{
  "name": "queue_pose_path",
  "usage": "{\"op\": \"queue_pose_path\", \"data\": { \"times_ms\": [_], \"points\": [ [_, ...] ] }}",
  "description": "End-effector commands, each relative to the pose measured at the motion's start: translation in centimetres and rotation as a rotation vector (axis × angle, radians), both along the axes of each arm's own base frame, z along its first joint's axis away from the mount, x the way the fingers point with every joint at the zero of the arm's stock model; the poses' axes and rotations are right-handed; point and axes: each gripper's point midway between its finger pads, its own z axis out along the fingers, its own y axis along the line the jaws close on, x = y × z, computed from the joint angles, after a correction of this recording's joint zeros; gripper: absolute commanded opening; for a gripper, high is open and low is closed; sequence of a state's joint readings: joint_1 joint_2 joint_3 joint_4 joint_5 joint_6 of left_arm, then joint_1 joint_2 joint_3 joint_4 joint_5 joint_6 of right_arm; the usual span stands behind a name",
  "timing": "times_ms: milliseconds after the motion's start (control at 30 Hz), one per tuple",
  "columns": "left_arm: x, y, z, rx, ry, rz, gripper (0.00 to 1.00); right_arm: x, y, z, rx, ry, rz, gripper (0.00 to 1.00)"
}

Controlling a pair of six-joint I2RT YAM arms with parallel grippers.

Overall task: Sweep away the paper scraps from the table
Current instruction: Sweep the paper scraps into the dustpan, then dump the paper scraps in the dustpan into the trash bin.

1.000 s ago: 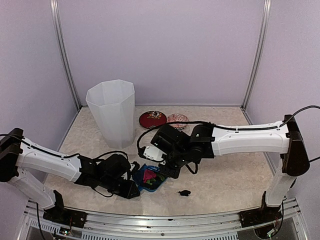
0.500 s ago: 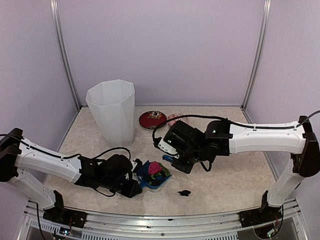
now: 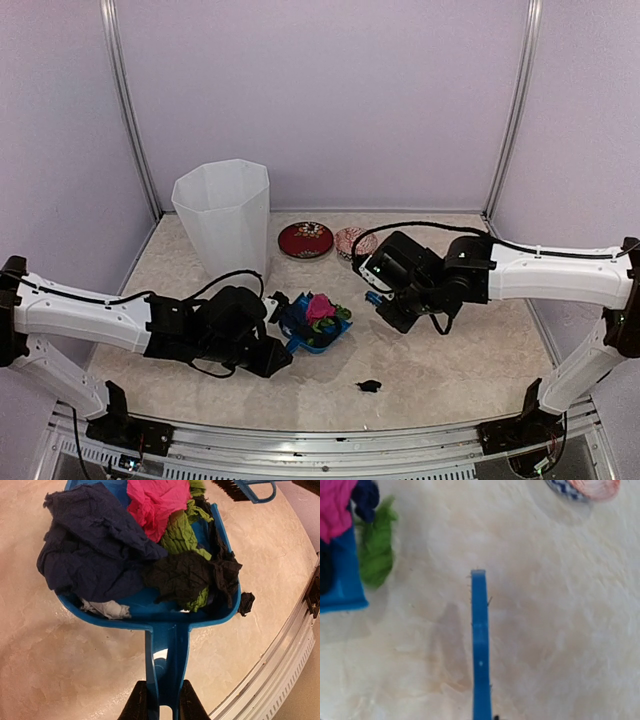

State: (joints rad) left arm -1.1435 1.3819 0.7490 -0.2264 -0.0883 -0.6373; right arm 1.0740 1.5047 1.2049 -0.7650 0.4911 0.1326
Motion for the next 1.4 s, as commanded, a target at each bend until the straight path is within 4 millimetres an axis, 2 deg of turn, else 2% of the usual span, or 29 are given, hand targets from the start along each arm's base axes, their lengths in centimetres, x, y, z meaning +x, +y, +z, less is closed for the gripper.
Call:
{"op": "queue_pose_path", "data": {
  "times_ms": [0,233,367,567,767,1000,1200,1367],
  "points": [
    [0.6,-0.6,3.6,-0.036,-0.058,-0.008,0.00,0.8,-1.4,0.5,0.065,-0.029,-0.083,0.00],
    [1.7,-0.7,7.0,-0.052,-0.088,0.010,0.00,1.5,-3.5,0.3,0.114,-0.038,-0.159,0.00],
    [2.8,-0.4,9.7,-0.069,-0.111,0.026,0.00,1.9,-4.6,0.4,0.141,-0.046,-0.194,0.00],
    [4.4,0.3,12.4,-0.066,-0.128,0.043,0.00,1.9,-5.4,0.0,0.164,-0.040,-0.218,0.00],
    [5.7,0.7,15.0,-0.080,-0.142,0.046,0.00,1.9,-5.4,-0.8,0.180,-0.033,-0.217,0.00],
    [7.9,1.6,19.2,-0.099,-0.185,0.075,0.00,2.2,-4.9,-1.1,0.181,-0.035,-0.206,0.00],
    [10.1,3.4,23.3,-0.156,-0.229,0.124,0.00,2.4,-4.5,-1.3,0.187,-0.034,-0.192,0.00],
    [12.0,5.8,25.2,-0.205,-0.227,0.170,0.00,2.6,-4.2,-1.4,0.187,-0.034,-0.185,0.00]
  ]
}}
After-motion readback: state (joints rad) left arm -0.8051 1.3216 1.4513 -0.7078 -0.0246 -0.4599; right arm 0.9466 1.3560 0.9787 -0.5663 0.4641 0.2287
